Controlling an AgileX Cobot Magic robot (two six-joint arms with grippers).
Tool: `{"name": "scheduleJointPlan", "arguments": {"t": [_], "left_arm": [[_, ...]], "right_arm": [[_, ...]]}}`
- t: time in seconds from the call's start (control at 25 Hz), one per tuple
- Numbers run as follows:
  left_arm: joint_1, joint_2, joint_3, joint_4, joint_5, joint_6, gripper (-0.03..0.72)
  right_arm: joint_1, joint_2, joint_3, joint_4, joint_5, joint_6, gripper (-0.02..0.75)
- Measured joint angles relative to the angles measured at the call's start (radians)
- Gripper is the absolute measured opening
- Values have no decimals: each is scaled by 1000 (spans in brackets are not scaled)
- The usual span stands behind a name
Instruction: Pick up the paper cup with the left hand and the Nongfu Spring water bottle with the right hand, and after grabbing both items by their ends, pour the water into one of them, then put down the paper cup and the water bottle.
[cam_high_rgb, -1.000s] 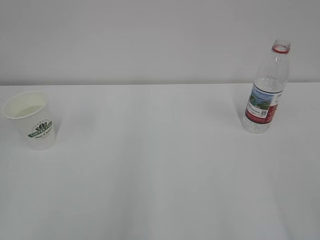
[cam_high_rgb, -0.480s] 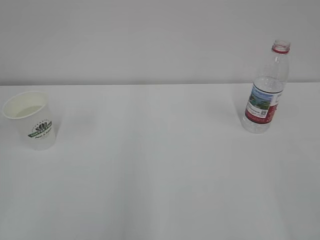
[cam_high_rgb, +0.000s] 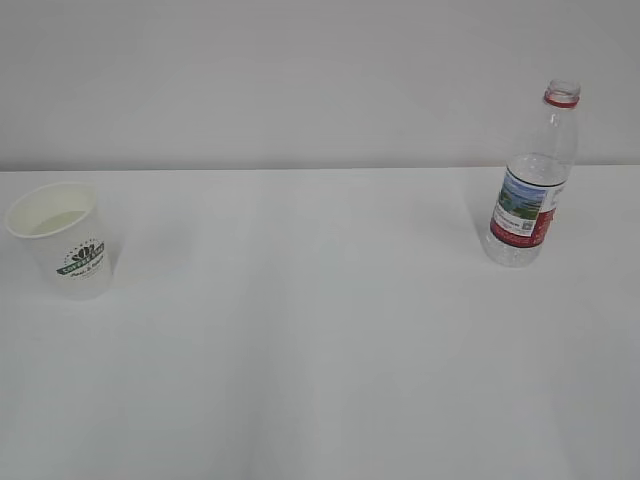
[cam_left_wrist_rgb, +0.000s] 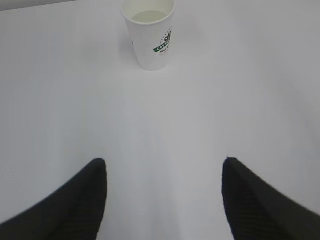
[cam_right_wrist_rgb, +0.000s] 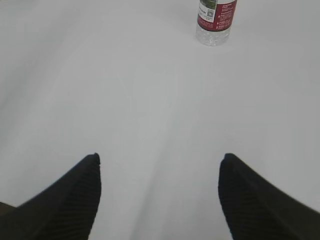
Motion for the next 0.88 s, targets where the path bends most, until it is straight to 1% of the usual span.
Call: {"name": "scheduleJointPlan", "arguments": {"t": [0.16, 0.36, 0.48, 0.88], "left_arm": [[0, 0, 0, 0, 0, 0, 520], [0, -34, 0, -6, -2, 0, 515], [0, -86, 0, -8, -2, 0, 510], [0, -86, 1, -12, -5, 0, 507]], "right_arm": [[0, -16, 0, 2, 2, 0, 554], [0, -102, 0, 2, 4, 0, 553], [0, -107, 0, -1, 5, 0, 553], [2, -107, 0, -1, 5, 0, 553]]}}
